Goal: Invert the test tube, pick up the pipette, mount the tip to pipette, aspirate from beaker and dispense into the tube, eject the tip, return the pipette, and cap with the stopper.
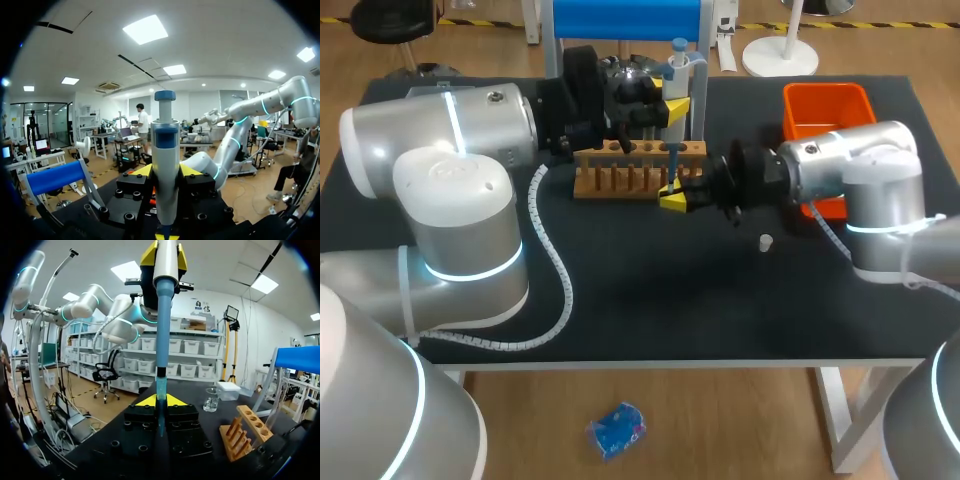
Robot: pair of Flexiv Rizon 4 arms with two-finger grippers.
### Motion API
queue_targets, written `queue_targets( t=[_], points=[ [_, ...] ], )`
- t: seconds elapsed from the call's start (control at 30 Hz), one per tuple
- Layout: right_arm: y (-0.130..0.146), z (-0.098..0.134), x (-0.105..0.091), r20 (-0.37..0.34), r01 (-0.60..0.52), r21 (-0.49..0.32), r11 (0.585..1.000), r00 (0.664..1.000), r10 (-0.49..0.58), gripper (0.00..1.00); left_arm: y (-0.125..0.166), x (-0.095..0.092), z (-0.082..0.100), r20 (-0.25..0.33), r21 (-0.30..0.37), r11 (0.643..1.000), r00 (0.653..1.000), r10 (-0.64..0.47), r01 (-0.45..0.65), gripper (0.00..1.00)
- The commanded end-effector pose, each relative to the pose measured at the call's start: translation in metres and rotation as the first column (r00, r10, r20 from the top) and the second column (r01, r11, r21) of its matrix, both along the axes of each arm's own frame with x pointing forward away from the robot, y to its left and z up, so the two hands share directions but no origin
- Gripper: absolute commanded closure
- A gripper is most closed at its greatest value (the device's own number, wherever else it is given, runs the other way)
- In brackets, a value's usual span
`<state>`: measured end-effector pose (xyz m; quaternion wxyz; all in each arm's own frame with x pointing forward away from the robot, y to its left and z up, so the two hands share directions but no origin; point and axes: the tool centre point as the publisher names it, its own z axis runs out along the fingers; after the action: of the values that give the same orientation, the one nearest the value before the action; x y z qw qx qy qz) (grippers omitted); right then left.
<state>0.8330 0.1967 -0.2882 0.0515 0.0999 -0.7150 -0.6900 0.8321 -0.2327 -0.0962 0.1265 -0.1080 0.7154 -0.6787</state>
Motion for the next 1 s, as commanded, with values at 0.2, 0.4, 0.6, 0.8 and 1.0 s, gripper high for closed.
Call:
queue_targets(
  t=[0.2,0.4,0.6,0.8,1.0],
  points=[
    [0.0015,-0.0014,0.0026,-0.003,-0.002,-0.006,1.000,1.000,0.001,1.00,-0.0014,-0.0002,-0.0021,0.004,-0.007,1.000,1.000,0.003,-0.003,1.00],
    [0.0002,0.0006,0.0041,0.002,0.001,-0.009,1.000,1.000,-0.001,1.00,-0.0014,-0.0002,-0.0021,0.004,-0.007,1.000,1.000,0.003,-0.003,1.00],
    [0.0007,0.0048,0.0023,0.019,-0.006,-0.012,1.000,1.000,0.007,1.00,-0.0014,-0.0002,-0.0021,0.004,-0.007,1.000,1.000,0.003,-0.003,1.00],
    [0.0005,0.0075,-0.0009,0.043,-0.010,-0.021,1.000,0.999,0.011,1.00,-0.0014,-0.0002,-0.0021,0.004,-0.007,1.000,1.000,0.003,-0.003,1.00],
    [0.0001,0.0064,-0.0046,0.056,-0.009,-0.034,0.999,0.998,0.011,1.00,-0.0014,-0.0002,-0.0021,0.004,-0.007,1.000,1.000,0.003,-0.003,1.00]
  ],
)
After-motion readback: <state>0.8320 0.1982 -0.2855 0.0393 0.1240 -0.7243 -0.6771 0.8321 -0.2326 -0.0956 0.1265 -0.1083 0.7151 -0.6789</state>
